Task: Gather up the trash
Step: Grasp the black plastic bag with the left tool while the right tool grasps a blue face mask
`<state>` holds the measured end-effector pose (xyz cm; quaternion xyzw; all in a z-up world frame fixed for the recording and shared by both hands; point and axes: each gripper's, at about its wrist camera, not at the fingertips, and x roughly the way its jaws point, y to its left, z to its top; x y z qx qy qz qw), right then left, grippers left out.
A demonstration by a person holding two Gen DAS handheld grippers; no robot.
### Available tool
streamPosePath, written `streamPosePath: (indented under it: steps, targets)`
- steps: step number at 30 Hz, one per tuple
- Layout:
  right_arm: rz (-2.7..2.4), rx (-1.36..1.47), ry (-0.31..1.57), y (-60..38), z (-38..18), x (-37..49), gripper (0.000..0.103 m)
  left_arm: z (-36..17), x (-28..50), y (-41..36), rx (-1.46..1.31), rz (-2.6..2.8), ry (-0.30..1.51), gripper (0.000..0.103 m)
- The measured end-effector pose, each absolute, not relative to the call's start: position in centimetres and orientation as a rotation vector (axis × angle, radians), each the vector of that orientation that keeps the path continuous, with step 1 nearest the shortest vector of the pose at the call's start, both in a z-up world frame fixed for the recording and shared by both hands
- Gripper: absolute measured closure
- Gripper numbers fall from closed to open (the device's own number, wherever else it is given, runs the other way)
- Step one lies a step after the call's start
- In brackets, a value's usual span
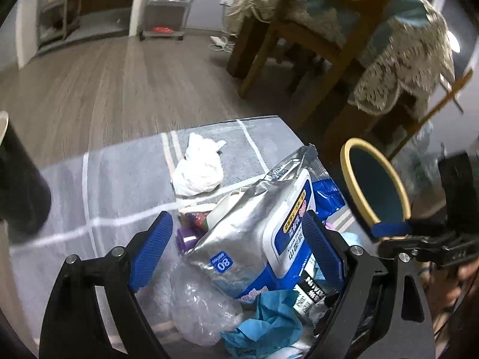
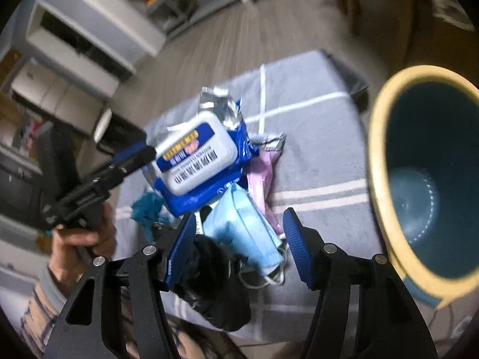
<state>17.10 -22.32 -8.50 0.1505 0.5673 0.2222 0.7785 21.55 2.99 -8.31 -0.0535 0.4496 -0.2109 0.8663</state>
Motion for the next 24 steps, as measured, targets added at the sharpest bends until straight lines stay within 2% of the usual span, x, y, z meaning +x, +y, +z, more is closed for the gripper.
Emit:
streamPosePath:
  steps: [3,7,10,16,24]
  targets:
    - [0.488,0.281,1.296,-21.5,-9.7,18.3,0.051,-8.4,22.0,2.5,-0.073,-0.443,0.951,0.017]
    - [0.510,0.297,1.321,-21.4,-10.6,18.6,0.078,-8.0,21.6,2.0,-0.034,-0.436,0.934,0.017]
    - [0.520,0.309,1.296,-21.4,-10.5,18.3,0.087,-6.6,20.5,1.2,0.016,-0.407,0.883,0.017]
    - [0.541,0.347,1.242,-22.1,-9.7,17.7,0.091,-4.5,16.6,-0.5,0.010,-0.549,0.861,0.017]
    - [0.542,0.397,1.205,-23.1,-9.3,17.4,0.091,-8.1,11.2,-7.6,0.258,-0.731,0.995,0.017]
